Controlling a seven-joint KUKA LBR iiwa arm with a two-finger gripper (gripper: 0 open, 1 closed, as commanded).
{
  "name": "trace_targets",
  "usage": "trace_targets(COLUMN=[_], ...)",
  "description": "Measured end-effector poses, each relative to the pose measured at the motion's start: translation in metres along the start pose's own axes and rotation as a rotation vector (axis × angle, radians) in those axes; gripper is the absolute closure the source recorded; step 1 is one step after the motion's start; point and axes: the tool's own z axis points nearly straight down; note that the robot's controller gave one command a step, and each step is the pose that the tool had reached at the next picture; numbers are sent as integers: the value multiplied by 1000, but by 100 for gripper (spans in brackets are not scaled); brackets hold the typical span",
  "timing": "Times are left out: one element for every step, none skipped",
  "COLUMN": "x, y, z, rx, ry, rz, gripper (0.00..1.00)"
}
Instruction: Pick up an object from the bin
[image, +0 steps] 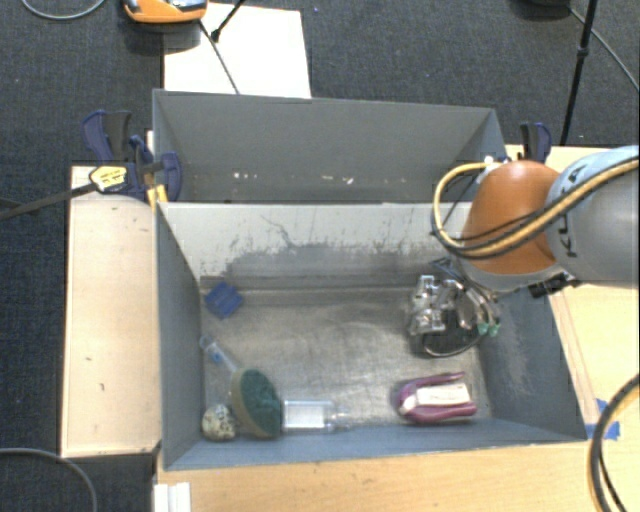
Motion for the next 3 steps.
trace_targets(x=[3, 20, 11], y=[0, -48, -82], z=[2, 2, -26], rx=[0, -3, -18], ry=[11, 8, 11], rz=[0, -210, -393], gripper=[0, 0, 0])
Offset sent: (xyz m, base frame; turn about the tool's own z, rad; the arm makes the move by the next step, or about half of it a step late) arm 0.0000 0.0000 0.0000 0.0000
